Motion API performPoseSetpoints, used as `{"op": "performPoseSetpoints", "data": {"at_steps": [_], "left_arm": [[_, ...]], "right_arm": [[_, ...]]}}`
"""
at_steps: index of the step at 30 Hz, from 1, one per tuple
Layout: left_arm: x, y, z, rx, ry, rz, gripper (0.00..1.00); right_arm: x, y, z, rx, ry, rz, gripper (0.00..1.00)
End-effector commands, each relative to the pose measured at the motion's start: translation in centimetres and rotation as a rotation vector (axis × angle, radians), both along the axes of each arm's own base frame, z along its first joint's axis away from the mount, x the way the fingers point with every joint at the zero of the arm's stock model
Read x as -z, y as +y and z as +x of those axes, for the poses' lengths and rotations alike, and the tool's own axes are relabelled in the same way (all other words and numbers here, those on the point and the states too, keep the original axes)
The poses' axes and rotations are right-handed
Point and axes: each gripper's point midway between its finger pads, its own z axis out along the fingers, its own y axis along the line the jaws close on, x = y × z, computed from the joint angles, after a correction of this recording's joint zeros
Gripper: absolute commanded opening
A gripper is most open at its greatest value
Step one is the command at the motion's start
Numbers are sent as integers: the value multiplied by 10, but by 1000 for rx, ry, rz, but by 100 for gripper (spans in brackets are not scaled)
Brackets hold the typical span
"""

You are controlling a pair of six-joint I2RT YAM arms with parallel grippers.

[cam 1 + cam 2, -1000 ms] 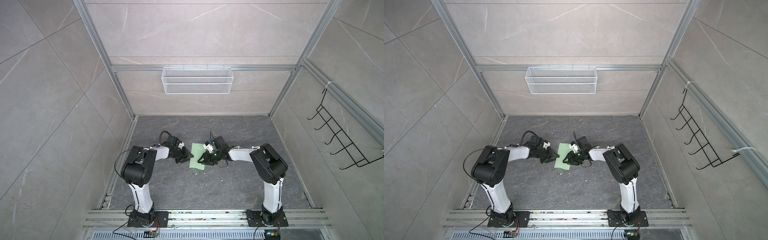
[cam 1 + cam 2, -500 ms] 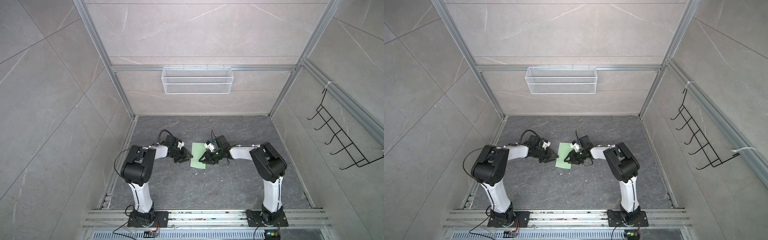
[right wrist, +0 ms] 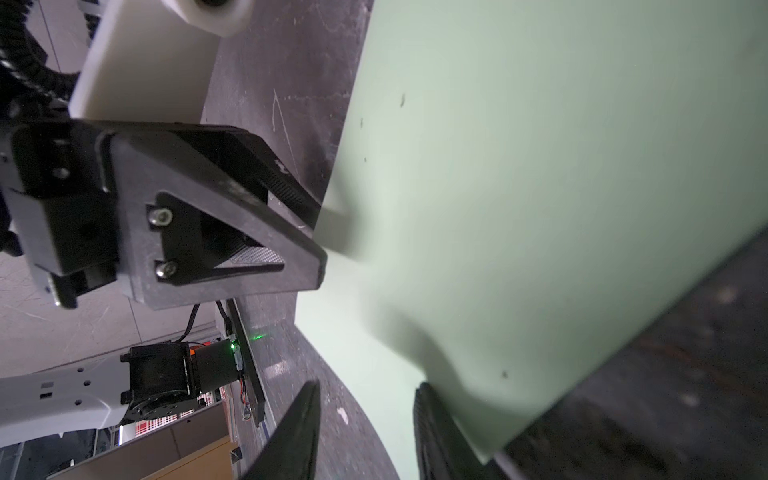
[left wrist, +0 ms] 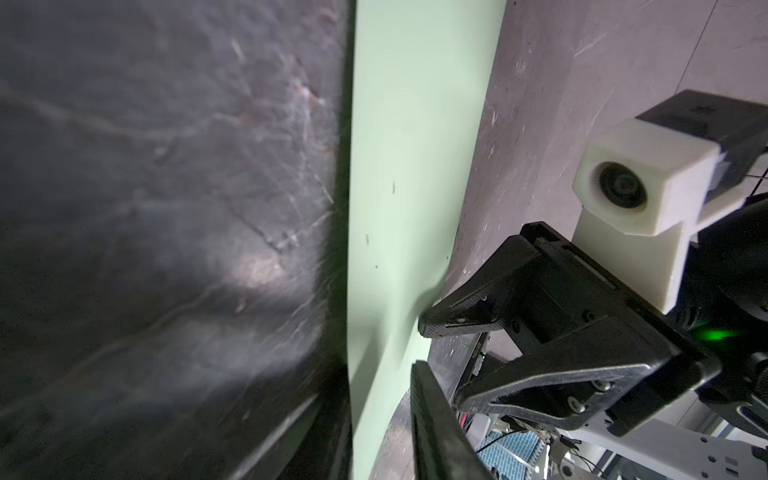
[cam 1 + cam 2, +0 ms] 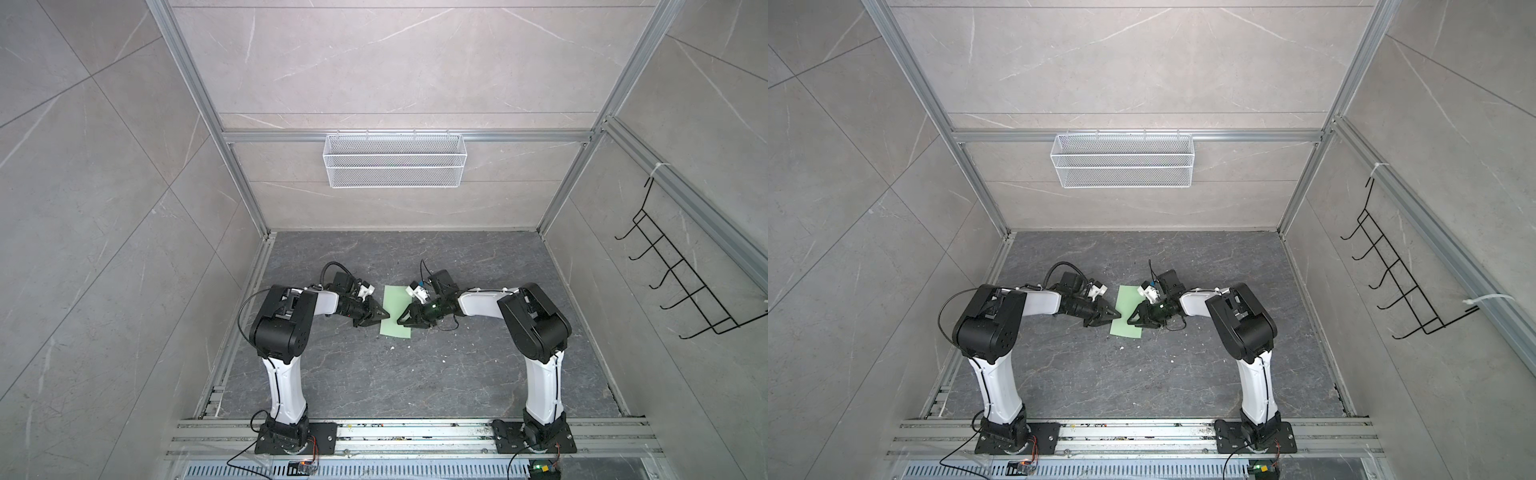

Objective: Fold a paper plane with a square sheet of paper (pick it up from the middle)

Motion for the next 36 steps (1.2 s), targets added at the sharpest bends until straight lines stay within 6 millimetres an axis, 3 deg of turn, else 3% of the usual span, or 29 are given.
{"op": "performPoseSetpoints", "data": {"at_steps": [1, 5, 9, 14, 20, 27, 36], "left_arm": [[1, -1, 7, -11, -24, 6, 13], [-2, 4, 9, -66, -12, 32, 1], [-4, 7, 5, -104, 40, 68, 0], [-13, 3, 3, -147, 92, 107, 0], [-19, -4, 0, -176, 163, 173, 0], [-18, -6, 1, -229, 233, 190, 0], [-23, -8, 1, -256, 254, 171, 0]], "right_arm": [[-5, -3, 3, -28, -48, -18, 41], [-30, -6, 12, 18, -157, -12, 46], [-57, -18, 15, 59, -333, -74, 53], [-62, -31, 13, 84, -589, -234, 61], [-62, -20, -1, 1, -866, -343, 63], [-43, 11, -26, -130, -1018, -353, 61], [-20, 26, -25, -181, -1111, -404, 60]]}}
